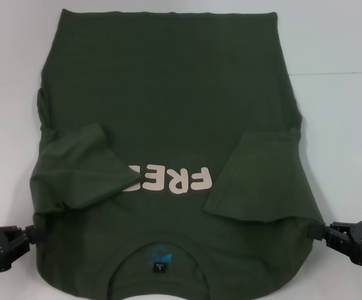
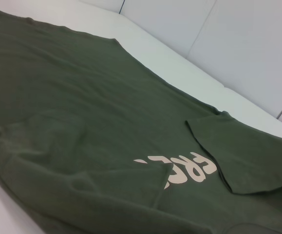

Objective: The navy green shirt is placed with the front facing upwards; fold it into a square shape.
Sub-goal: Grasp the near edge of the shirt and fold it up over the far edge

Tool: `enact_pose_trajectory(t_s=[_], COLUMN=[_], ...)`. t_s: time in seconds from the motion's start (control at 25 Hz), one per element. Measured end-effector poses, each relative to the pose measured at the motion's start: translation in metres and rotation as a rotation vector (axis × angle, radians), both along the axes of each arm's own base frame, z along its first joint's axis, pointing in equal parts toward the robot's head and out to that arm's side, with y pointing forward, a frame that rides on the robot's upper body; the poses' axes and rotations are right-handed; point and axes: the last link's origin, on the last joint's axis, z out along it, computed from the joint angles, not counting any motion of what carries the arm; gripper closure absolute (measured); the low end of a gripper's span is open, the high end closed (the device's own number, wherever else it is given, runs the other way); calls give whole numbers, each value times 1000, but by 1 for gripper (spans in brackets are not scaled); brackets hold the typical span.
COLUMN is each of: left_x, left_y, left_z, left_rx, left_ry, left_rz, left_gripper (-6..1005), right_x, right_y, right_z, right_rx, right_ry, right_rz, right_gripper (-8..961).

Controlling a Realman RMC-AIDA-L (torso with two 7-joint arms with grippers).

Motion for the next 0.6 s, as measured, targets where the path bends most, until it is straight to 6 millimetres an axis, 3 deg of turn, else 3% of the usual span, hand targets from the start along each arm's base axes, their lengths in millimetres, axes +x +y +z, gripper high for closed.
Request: enact_pose_trajectory(t_s=[0.6], left_x=[0], left_y=[3], left_z=[-2], left_rx=[20], left_ry=[0], left_rz=[14], left_gripper=[925], right_x=[-4], right_y=[6], right_z=[0], right_rx=[-8], right_ry=[-3], right_rz=[14], right_gripper=[931])
